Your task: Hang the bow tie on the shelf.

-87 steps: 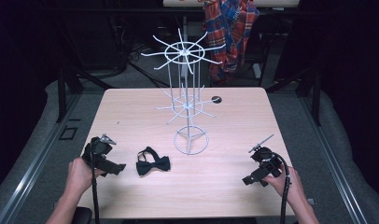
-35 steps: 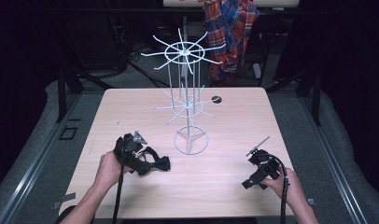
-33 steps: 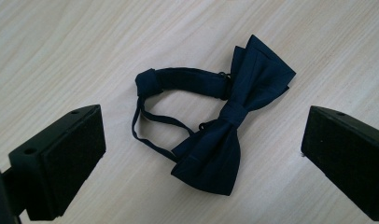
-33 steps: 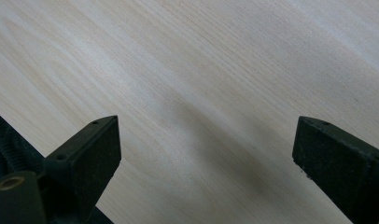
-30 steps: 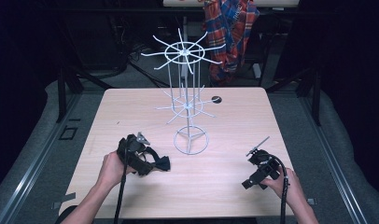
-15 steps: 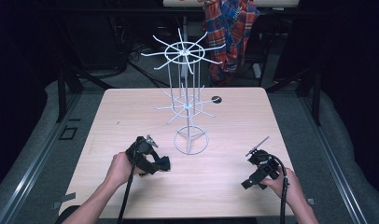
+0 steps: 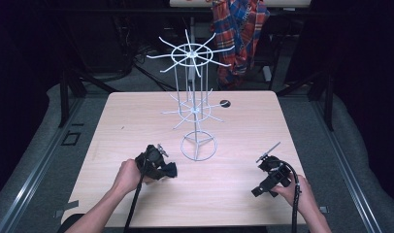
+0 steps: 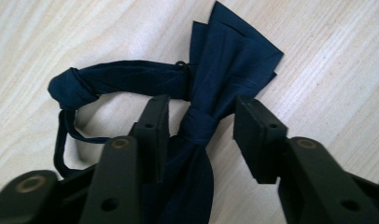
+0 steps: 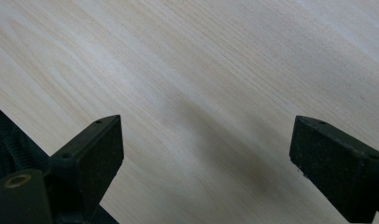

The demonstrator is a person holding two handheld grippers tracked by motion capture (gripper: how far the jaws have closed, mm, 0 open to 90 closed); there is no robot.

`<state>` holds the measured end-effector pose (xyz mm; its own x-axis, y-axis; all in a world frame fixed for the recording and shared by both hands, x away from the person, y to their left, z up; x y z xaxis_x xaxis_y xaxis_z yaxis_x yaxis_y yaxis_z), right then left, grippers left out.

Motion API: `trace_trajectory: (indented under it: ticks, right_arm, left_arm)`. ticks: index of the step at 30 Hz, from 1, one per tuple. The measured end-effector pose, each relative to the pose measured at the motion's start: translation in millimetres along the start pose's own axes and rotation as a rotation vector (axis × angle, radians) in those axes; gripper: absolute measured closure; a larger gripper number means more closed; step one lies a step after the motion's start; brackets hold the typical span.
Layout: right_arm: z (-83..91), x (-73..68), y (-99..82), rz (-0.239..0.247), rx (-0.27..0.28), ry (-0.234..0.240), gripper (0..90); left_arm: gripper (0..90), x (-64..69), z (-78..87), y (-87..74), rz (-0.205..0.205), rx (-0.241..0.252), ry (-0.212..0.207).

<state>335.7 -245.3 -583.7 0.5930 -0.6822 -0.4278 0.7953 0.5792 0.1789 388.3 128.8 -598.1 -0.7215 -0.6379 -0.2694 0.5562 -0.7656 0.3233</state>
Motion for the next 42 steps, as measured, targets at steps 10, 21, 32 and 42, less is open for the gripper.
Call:
trace_trajectory:
  ticks: [10, 21, 32, 42]
  right_arm:
    - [0.6, 0.3, 0.6, 0.003, -0.007, -0.001, 10.1]
    - [0.1, -0.5, 0.8, -0.009, 0.017, 0.009, 10.1]
    - [0.7, 0.4, 0.4, -0.009, 0.019, 0.012, 10.1]
    - [1.7, 0.3, 0.0, -0.009, 0.014, 0.013, 10.1]
  left_arm:
    - [75.6, -0.3, -2.3, -3.9, -0.004, 0.001, 0.005]
    - [76.2, -8.0, 15.5, -1.2, -0.003, 0.080, 0.057]
    - [76.2, -22.5, 35.0, -5.7, 0.075, 0.164, 0.074]
    - [76.2, -35.6, 48.7, -10.4, 0.155, 0.222, 0.064]
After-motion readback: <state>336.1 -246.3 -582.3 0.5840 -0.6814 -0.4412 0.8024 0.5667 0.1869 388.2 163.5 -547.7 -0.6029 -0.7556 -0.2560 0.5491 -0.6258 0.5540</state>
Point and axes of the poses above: each handheld gripper's, and its own axes: z roughly backward along the jaws, y roughly out of its top, x roughly to its right, the point moved 6 cm from there along -z, roughly forward along the jaws, and after that the axes turned 15 degrees about y, right-handed, at the moved point
